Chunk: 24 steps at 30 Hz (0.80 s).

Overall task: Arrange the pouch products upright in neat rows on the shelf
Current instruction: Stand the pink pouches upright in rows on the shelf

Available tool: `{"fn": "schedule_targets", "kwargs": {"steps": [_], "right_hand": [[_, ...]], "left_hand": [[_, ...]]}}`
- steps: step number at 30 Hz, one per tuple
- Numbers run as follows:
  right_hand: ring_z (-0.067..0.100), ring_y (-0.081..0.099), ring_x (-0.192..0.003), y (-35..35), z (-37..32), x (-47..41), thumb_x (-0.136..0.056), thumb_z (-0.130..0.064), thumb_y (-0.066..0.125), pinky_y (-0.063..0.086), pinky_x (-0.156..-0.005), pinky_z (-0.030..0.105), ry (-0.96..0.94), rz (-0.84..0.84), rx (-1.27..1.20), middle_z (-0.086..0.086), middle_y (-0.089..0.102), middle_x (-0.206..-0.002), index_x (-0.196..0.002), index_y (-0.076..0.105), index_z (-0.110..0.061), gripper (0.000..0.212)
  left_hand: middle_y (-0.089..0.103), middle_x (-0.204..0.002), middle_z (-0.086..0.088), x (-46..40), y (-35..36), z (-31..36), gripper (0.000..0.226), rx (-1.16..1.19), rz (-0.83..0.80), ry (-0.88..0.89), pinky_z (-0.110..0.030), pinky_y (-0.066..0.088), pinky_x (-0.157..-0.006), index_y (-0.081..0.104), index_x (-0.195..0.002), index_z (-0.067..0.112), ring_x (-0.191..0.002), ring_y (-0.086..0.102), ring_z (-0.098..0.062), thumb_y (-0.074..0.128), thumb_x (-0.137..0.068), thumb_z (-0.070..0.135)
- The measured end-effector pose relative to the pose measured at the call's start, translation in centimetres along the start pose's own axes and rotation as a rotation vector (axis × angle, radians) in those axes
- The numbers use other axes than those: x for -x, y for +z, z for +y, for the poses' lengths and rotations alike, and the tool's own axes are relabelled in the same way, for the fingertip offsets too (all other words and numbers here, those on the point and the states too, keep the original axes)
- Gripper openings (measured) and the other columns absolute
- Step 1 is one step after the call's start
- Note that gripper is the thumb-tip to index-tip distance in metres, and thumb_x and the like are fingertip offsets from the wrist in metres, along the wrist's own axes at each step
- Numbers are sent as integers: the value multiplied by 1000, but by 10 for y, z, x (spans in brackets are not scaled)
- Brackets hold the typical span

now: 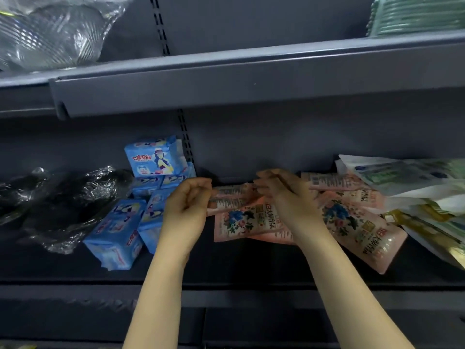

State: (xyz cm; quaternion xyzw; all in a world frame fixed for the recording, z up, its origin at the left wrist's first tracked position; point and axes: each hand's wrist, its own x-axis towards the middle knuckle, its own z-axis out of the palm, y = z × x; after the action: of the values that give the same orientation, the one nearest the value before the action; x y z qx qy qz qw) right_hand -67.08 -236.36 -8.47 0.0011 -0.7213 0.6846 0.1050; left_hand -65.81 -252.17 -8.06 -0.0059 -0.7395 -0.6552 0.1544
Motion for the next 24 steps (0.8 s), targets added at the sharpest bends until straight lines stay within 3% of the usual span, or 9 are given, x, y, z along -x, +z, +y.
{"fn": "schedule_targets", "kwargs": {"steps": [4, 6, 9, 12, 16, 19, 24], "right_hand": [[11, 65, -101, -1, 3, -12, -97, -17, 45, 50, -98, 36, -13, 50, 12, -2, 69, -107, -104, 65, -19, 21], [13, 65, -101, -1, 3, -18, -97, -16, 43, 50, -96, 35, -10, 59, 14, -1, 68, -107, -108, 63, -17, 22], [14, 64, -97, 0, 3, -24, -98, -16, 41, 50, -95, 34, -8, 81, 7, 0, 67, -107, -106, 60, -20, 21], [15, 64, -97, -2, 8, -28, -98, -16, 41, 50, -96, 37, -1, 93, 8, 2, 66, -107, -106, 58, -20, 19], [14, 62, -102, -8, 18, -29, -95, -9, 43, 49, -96, 35, 5, 148, 26, -1, 66, -105, -105, 61, -19, 23], [8, 57, -92, -14, 25, -28, -93, -7, 45, 44, -81, 20, 21, 192, 128, -10, 60, -95, -108, 57, -20, 24], [17, 56, -83, -9, 40, -31, -93, -9, 43, 42, -67, 30, 74, 161, 245, 7, 64, -103, -111, 52, -10, 20]], "left_hand": [[65, -88, 7, -26, 8, -12, 17, -132, -69, 45, -19, 46, -73, 59, -84, 30, -84, 62, -10, 54, -89, 14], [65, -90, 6, -45, 15, -22, 13, -251, -124, 79, -19, 45, -75, 62, -94, 22, -82, 60, -7, 57, -87, 13], [66, -106, -6, -78, 30, -40, 26, -493, -232, 81, -27, 48, -85, 61, -112, 10, -92, 61, -15, 58, -86, 13], [61, -121, -5, -99, 45, -57, 35, -741, -383, 99, -33, 47, -92, 56, -119, 14, -107, 58, -21, 55, -86, 24], [57, -123, -4, -107, 57, -83, 43, -1060, -549, 129, -36, 46, -92, 51, -120, 21, -110, 55, -22, 55, -80, 34], [50, -135, -9, -108, 63, -100, 47, -1130, -518, 125, -33, 38, -101, 45, -132, 15, -123, 48, -25, 49, -87, 29], [62, -122, -8, -108, 67, -100, 36, -1291, -385, 296, -35, 41, -92, 59, -118, 19, -112, 58, -27, 31, -96, 20]]}}
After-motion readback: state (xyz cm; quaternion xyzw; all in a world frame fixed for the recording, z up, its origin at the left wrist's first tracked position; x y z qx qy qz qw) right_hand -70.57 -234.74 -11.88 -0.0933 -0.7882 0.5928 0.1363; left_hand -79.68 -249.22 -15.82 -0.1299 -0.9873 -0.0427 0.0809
